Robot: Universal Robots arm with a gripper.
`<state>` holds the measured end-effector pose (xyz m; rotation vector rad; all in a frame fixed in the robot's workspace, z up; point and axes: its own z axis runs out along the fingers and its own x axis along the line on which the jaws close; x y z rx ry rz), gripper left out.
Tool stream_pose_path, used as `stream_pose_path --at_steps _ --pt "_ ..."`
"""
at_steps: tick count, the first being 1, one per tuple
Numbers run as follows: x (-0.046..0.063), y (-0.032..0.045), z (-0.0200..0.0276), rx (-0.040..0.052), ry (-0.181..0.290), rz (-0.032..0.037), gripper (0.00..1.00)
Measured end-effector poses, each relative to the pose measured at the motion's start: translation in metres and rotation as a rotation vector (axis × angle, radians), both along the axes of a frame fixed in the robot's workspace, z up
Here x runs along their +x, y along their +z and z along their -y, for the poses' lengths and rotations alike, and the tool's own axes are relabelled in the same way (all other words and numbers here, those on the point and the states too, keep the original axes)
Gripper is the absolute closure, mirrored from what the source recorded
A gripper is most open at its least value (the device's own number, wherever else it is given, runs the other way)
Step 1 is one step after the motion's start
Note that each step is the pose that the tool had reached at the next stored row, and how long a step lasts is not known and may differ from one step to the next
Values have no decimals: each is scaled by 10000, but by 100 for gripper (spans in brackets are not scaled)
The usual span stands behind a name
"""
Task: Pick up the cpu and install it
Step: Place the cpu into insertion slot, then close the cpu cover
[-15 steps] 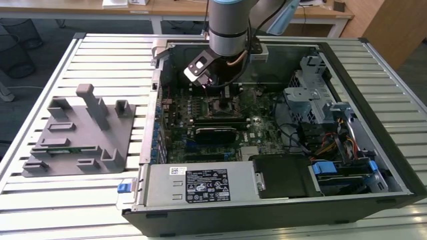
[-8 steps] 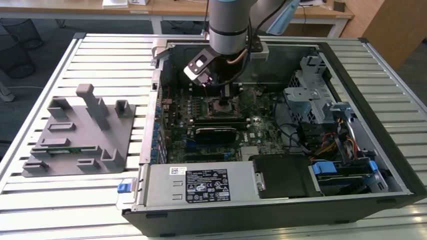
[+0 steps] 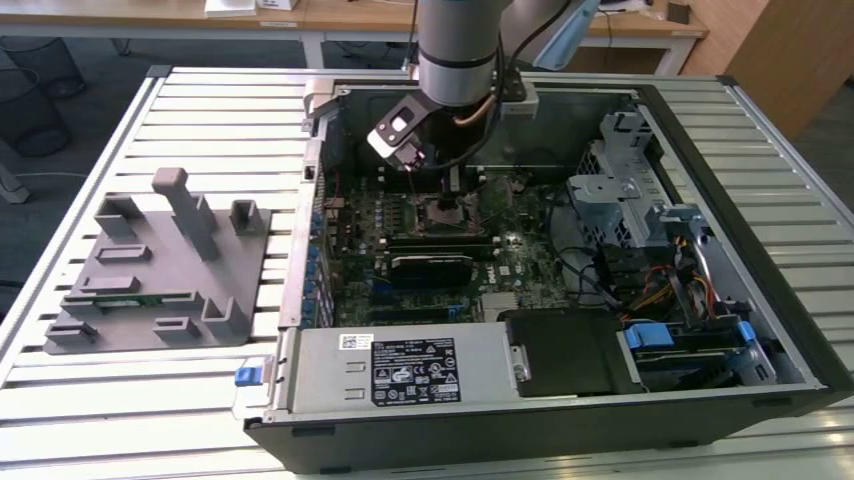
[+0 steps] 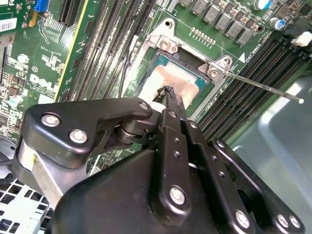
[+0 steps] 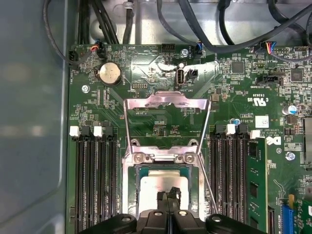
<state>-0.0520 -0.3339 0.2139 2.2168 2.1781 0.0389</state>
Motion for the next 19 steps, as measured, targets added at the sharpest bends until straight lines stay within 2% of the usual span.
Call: stream_pose_path --at_steps 19 --pt "0 124 0 1 0 -5 89"
